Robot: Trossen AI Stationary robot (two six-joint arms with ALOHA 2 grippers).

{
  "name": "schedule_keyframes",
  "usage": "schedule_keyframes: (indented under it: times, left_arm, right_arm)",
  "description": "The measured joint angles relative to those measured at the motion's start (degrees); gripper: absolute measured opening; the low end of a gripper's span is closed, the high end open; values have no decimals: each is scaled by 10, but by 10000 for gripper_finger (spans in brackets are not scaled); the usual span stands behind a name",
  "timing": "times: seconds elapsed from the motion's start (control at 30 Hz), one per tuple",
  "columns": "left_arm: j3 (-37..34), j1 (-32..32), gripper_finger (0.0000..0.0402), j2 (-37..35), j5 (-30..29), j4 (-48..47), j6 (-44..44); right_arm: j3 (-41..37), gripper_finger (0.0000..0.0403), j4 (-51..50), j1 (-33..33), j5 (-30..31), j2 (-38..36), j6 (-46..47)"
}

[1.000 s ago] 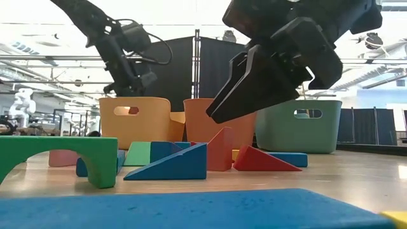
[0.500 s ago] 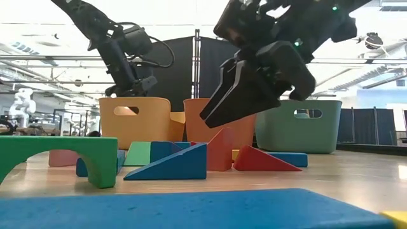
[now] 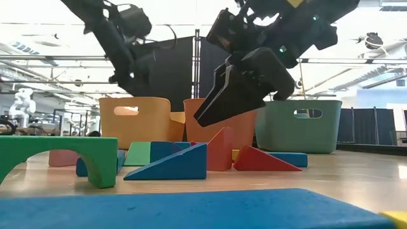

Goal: Sort blocks by size
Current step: Put the green arch block into the yellow bin

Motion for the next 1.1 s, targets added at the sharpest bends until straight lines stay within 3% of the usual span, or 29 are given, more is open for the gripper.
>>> schedule_keyframes:
  times: [0.23,0.4,0.7,0.9,1.1]
  left_arm:
    - [0,-137,244,-67,-28,-47,-74]
    - [-4,-269,244,-76,-92,-55,-155]
    - [-6,-483,244,-6,-203,-49,-350]
    - [-6,-557,244,59,-213,-31,-455]
    - [-6,-600,244,111,-212,20,-501]
  right_arm:
    - [0,247,2,-9,-1,0,-5]
    - [0,247,2,-9,-1,5,5]
    - [0,247,10,-8,-2,27,9]
    - [0,247,15,-8,2,27,0]
    - [0,247,15,-12,4,27,4]
